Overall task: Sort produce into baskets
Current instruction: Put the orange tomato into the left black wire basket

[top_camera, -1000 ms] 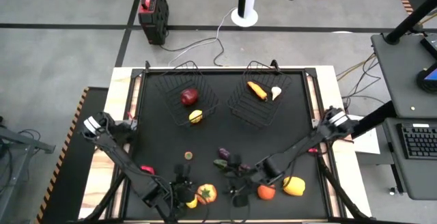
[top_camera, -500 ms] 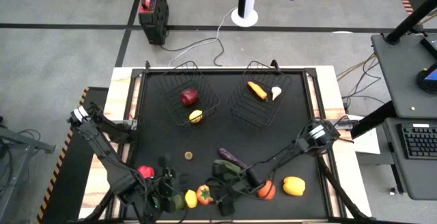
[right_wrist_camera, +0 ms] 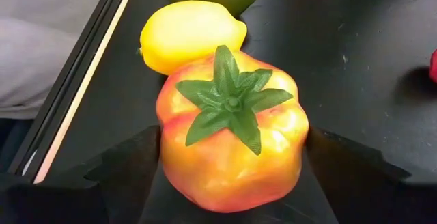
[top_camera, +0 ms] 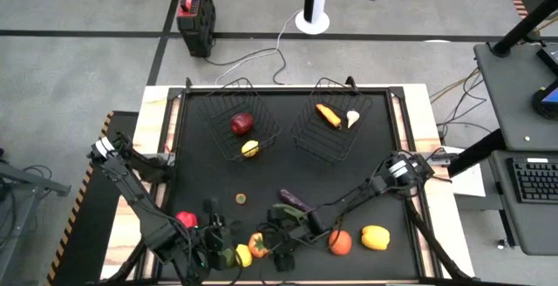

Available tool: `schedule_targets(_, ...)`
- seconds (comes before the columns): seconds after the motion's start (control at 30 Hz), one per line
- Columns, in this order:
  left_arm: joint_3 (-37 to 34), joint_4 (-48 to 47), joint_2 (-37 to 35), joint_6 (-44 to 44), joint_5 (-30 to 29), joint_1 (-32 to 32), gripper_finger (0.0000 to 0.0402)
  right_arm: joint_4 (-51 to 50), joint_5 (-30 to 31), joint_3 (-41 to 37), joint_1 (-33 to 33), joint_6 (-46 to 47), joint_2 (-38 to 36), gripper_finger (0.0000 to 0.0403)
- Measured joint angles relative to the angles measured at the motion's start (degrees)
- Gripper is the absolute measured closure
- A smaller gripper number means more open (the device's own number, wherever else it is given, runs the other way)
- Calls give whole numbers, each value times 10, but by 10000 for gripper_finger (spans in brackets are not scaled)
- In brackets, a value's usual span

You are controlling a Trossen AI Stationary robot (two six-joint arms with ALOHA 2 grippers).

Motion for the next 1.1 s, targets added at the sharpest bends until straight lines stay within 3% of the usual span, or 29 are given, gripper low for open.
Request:
schedule_targets(0.23,0,0,9,-16,-3,0,339,-10,-7,0,-5,-4,-6,101)
schedule_targets(0.43,0,0,10,-15,-33,0,339,-33,-1,-1,-6,-31,-44,102)
schedule_targets(0.7,0,-12,3,-1,-52,0,339,-103,82,-1,-14,-71,-148,101)
schedule_targets(0.83,0,-27,-7,6,-75,-1,339,-136,116,-1,-43,-71,-206,102)
schedule_targets(1.1,0,-75,-66,8,-147,0,339,-131,115,-1,-148,-115,-263,100)
